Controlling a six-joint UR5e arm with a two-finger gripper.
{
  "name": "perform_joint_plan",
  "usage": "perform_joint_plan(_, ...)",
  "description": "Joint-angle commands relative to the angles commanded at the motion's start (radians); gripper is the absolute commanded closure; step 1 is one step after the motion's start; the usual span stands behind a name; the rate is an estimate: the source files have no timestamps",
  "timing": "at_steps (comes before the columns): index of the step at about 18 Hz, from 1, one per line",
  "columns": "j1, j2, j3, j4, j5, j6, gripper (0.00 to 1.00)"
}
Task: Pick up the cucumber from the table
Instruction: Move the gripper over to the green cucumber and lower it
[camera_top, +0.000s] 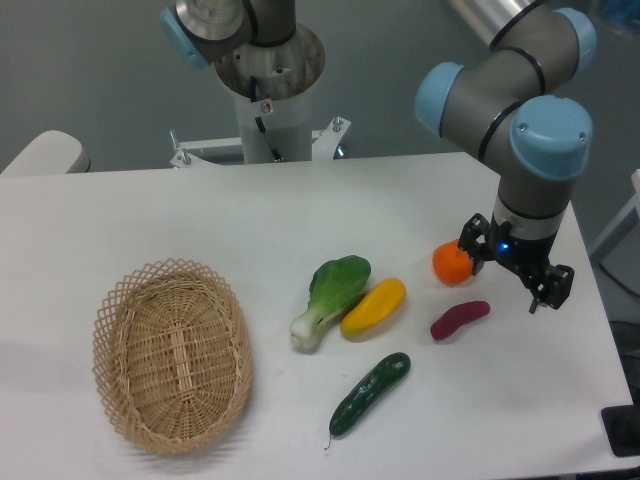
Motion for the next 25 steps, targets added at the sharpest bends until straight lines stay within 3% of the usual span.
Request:
perform_joint_plan(10,-0.021,-0.002,-0.017,0.003,-0.003,-0.02,0.0)
perform_joint_plan(20,-0.147,-0.031,-0.048,0.028,-0.003,-0.345,0.0)
perform_joint_plan(23,-0.199,-0.07,-0.048,0.034,0.0,-0.474,0.0)
perform_joint_plan(25,-0.231,-0.101,-0.051,0.087,0.006,-0.523,0.0)
